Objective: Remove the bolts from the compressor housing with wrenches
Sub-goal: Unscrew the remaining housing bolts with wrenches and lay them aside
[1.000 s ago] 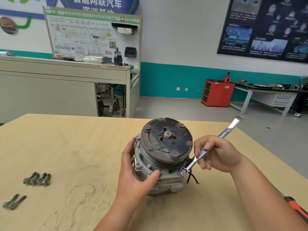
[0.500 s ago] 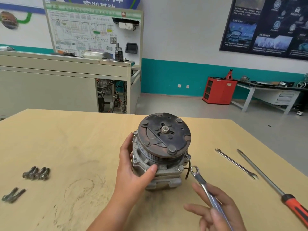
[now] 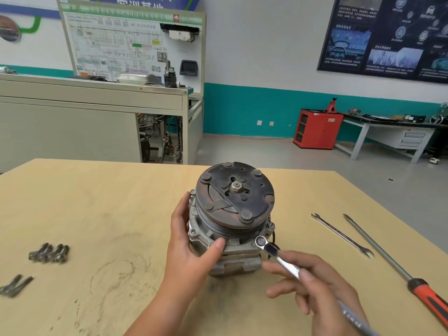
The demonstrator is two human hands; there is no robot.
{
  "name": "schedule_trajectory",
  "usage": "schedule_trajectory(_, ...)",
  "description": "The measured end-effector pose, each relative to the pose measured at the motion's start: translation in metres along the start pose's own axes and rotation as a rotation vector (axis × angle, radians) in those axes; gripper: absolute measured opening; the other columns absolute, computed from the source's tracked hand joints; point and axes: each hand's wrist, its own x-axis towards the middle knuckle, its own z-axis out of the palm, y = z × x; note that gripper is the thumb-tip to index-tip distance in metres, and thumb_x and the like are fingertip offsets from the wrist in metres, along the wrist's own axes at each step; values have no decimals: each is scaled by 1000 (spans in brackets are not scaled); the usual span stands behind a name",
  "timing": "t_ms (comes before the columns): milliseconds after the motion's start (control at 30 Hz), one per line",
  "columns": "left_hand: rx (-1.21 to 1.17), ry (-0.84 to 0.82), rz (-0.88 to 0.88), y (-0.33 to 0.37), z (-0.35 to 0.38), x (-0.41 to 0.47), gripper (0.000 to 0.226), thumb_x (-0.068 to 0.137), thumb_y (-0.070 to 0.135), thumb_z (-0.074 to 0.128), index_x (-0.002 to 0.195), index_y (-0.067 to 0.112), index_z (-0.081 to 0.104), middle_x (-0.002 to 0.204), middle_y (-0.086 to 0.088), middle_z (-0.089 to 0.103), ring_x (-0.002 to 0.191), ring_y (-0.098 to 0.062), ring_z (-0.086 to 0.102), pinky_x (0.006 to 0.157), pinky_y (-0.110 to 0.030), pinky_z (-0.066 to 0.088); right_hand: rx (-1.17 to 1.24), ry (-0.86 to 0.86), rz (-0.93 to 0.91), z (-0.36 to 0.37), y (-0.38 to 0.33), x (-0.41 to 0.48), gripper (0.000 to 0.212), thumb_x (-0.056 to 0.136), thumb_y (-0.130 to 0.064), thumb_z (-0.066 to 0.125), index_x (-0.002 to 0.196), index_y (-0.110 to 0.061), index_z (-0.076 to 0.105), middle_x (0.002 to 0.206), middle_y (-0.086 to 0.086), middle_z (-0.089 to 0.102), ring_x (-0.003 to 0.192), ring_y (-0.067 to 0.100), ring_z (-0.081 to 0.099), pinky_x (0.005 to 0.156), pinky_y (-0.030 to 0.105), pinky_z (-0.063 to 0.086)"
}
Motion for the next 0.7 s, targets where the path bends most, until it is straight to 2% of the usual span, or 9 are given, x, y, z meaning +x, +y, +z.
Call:
schedule_trajectory(67, -4, -3, -9, 0, 0, 0, 87, 61, 47, 68, 139, 37, 32, 139, 23, 45, 130, -1, 44, 99, -11, 39, 0, -98, 55, -11, -8, 19, 36, 63, -14, 41, 73, -14, 75, 66, 20, 70, 41, 26, 60, 36, 14, 27)
schedule_trajectory(167, 4, -4, -18, -1, -1, 0, 88, 60, 47, 68, 139, 38, 31, 140, 22, 44, 130, -1, 43, 102, -14, 39, -39, -301, 179, -25, -19, 62, 34, 59, -15, 40, 64, -8, 73, 56, 25, 64, 39, 24, 55, 37, 18, 26)
schedule_trajectory(333, 9, 4, -23, 1, 0, 0, 87, 59, 48, 67, 138, 38, 32, 135, 32, 43, 128, 4, 43, 96, -7, 38, -33, -624, 343, -23, -18, 129, 32, 60, -13, 39, 54, -3, 69, 43, 19, 56, 32, 21, 49, 34, 15, 27)
schedule_trajectory(433, 11, 5, -22, 2, 0, 0, 88, 59, 49, 67, 139, 37, 32, 132, 34, 44, 127, 5, 43, 93, -5, 38, 45, -738, 389, -18, -16, 140, 18, 55, -20, 58, 55, -6, 69, 42, 16, 57, 32, 19, 49, 35, 14, 31)
schedule_trajectory(500, 13, 4, -27, 2, 0, 0, 89, 59, 49, 67, 139, 39, 31, 131, 35, 44, 127, 6, 43, 94, -5, 38, 193, -754, 360, -25, -8, 135, 24, 52, -31, 70, 59, -8, 70, 43, 12, 58, 36, 16, 51, 39, 15, 34)
schedule_trajectory(533, 15, 5, -28, 3, 0, 0, 88, 59, 49, 67, 139, 40, 31, 131, 36, 44, 126, 7, 43, 94, -4, 38, 331, -752, 362, -30, -1, 130, 24, 58, -32, 69, 63, -8, 70, 46, 11, 60, 40, 16, 53, 43, 17, 36)
schedule_trajectory(633, 13, 11, -29, 3, 0, 0, 87, 58, 50, 66, 137, 42, 31, 130, 38, 43, 126, 9, 42, 92, -3, 36, 864, -696, 374, -43, 18, 102, 31, 87, -12, 40, 95, 8, 62, 77, 25, 66, 70, 27, 62, 61, 30, 39)
schedule_trajectory(667, 13, 13, -31, 3, 0, 0, 86, 58, 50, 66, 137, 42, 31, 129, 39, 43, 126, 9, 42, 92, -2, 36, 939, -618, 353, -47, 20, 89, 36, 92, -11, 31, 106, 10, 56, 91, 31, 63, 81, 32, 61, 66, 34, 40)
schedule_trajectory(700, 15, 14, -31, 3, 0, -1, 86, 58, 50, 66, 137, 43, 31, 129, 40, 43, 125, 10, 42, 92, -2, 36, 932, -517, 353, -47, 20, 76, 37, 94, -13, 32, 111, 8, 56, 98, 34, 61, 85, 35, 61, 66, 36, 42)
